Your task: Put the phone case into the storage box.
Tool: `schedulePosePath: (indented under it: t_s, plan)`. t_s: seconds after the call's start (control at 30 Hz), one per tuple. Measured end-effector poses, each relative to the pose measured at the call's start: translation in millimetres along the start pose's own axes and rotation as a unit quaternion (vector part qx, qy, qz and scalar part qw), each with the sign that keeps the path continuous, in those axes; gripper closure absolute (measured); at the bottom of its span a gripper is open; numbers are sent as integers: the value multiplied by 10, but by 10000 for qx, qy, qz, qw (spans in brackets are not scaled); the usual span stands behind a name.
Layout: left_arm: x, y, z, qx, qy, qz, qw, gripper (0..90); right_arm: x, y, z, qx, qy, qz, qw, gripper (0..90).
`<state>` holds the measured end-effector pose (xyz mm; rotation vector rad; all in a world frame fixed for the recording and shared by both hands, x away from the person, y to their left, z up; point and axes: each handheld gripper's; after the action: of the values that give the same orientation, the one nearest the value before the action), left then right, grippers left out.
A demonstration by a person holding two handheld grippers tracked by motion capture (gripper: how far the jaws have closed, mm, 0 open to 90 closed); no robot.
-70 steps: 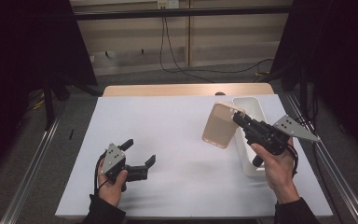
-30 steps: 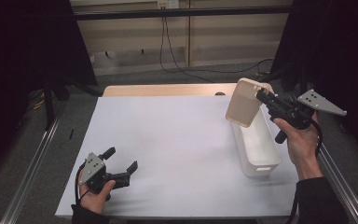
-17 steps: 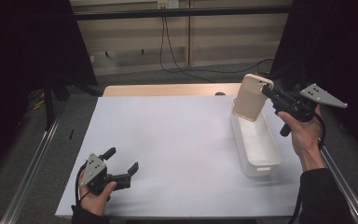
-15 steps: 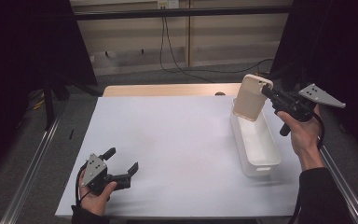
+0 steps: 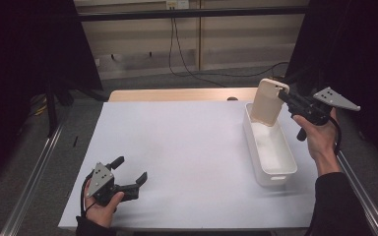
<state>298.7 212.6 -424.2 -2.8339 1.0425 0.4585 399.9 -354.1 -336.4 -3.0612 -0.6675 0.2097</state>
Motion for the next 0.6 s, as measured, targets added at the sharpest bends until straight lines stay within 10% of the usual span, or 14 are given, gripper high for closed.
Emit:
schedulePosePath:
  t_s: [0.6]
  plan:
    - [0,-11,6,45,-30,-50,10000,42,243,210,184,-244,-245,-98,9994,812]
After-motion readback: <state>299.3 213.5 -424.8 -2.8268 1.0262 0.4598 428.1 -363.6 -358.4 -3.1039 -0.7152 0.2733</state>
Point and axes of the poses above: each handheld gripper's, and its own axes: x roughly forward along the jaws, z roughly out of its underside, y roughly to its right, and after that the axes turned 4 degrees about -y, right-handed
